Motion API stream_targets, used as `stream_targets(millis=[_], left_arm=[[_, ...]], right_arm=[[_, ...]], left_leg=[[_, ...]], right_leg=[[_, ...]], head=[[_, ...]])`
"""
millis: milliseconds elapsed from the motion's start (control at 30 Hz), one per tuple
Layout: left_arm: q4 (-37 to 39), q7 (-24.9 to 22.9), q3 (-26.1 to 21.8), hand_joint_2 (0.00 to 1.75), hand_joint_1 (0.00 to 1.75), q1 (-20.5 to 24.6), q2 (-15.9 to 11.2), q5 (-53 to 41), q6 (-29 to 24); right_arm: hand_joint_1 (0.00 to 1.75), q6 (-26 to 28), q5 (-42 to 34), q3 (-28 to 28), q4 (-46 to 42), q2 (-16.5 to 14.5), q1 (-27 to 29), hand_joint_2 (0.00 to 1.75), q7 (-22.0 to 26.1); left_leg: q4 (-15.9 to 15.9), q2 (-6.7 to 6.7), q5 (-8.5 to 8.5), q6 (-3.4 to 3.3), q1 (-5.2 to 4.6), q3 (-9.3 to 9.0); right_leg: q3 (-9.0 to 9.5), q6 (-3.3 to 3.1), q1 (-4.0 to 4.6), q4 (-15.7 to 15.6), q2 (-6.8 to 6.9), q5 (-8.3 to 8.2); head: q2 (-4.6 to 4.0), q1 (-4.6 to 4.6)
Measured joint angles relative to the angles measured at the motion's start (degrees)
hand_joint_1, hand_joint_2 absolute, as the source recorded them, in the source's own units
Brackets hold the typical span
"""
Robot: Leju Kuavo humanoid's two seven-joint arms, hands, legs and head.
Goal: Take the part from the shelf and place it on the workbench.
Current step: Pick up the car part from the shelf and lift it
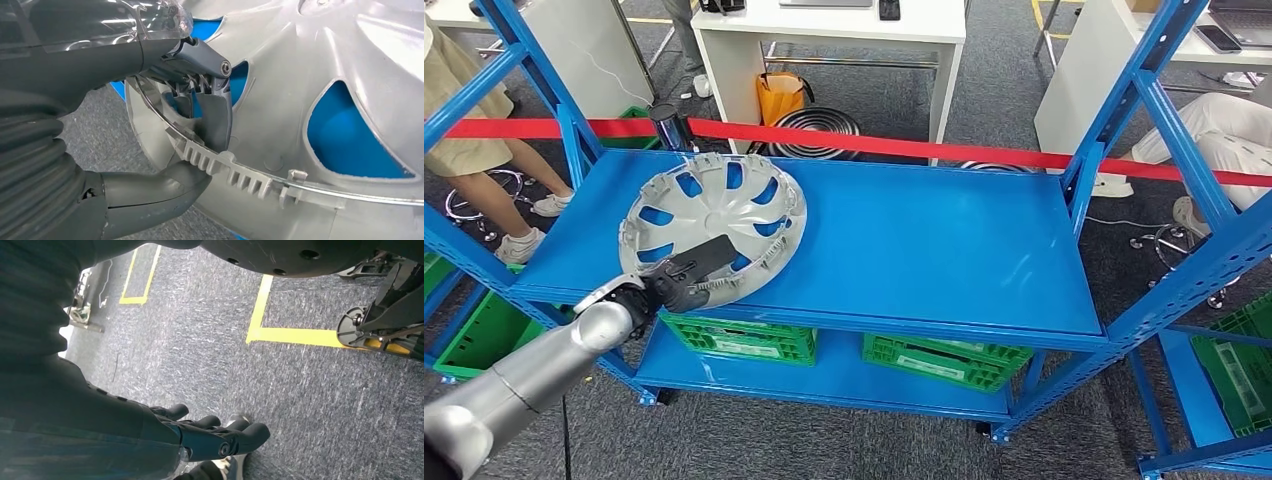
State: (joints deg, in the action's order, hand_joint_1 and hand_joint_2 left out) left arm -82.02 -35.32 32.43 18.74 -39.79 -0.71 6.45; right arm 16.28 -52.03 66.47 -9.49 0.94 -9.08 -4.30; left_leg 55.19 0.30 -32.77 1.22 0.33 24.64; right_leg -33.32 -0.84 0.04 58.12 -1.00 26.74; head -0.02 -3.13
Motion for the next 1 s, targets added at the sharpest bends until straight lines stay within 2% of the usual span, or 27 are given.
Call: stream_targets(millis=[233, 400, 633, 800, 1000], left_arm=[[-0.5, 0.0, 2.4, 1.75, 1.75, 0.2, -1.4, -1.7, -2.1], [-0.8, 0.0, 3.9, 1.75, 1.75, 0.0, -1.4, -5.6, -6.7], [-1.4, 4.3, 5.9, 1.75, 1.75, -1.5, 0.3, -18.8, -20.8], [-1.5, 14.0, 5.3, 1.75, 1.75, -3.9, 1.9, -30.1, -36.5], [-1.9, 20.0, 3.6, 1.75, 1.75, -7.2, 3.5, -34.1, -42.4]], right_arm=[[0.0, 0.0, -0.1, 0.2, 0.0, 0.0, 0.0, 1.75, 0.0], [0.0, 0.1, -0.5, 0.2, 0.0, 0.0, 0.2, 1.75, 0.3], [0.0, 0.6, -2.1, 0.1, 0.0, 0.0, 1.0, 1.75, 1.6], [0.0, 1.3, -2.6, 0.1, 0.0, 0.0, 1.3, 1.75, 1.8], [0.0, 1.4, -2.5, 0.1, 0.0, 0.0, 1.3, 1.75, 1.9]], left_leg=[[0.0, -0.19, -0.08, 0.0, -0.02, 0.03], [0.0, -0.32, -0.09, 0.03, -0.01, 0.04], [0.0, -0.77, -0.07, 0.08, 0.07, 0.29], [0.1, -1.09, -0.06, 0.1, 0.07, 0.42], [0.1, -1.31, -0.06, 0.09, 0.07, 0.59]], right_leg=[[-0.01, 0.02, 0.0, -0.1, 0.01, 0.05], [-0.05, 0.02, 0.04, -0.1, 0.0, 0.05], [-0.22, 0.02, 0.16, -0.1, 0.01, 0.05], [-0.31, 0.07, 0.17, -0.2, 0.16, 0.09], [-0.31, 0.17, 0.16, -0.3, 0.43, 0.18]], head=[[0.0, 0.0], [0.0, -0.01], [0.0, 0.02], [0.0, 0.0], [0.0, 0.01]])
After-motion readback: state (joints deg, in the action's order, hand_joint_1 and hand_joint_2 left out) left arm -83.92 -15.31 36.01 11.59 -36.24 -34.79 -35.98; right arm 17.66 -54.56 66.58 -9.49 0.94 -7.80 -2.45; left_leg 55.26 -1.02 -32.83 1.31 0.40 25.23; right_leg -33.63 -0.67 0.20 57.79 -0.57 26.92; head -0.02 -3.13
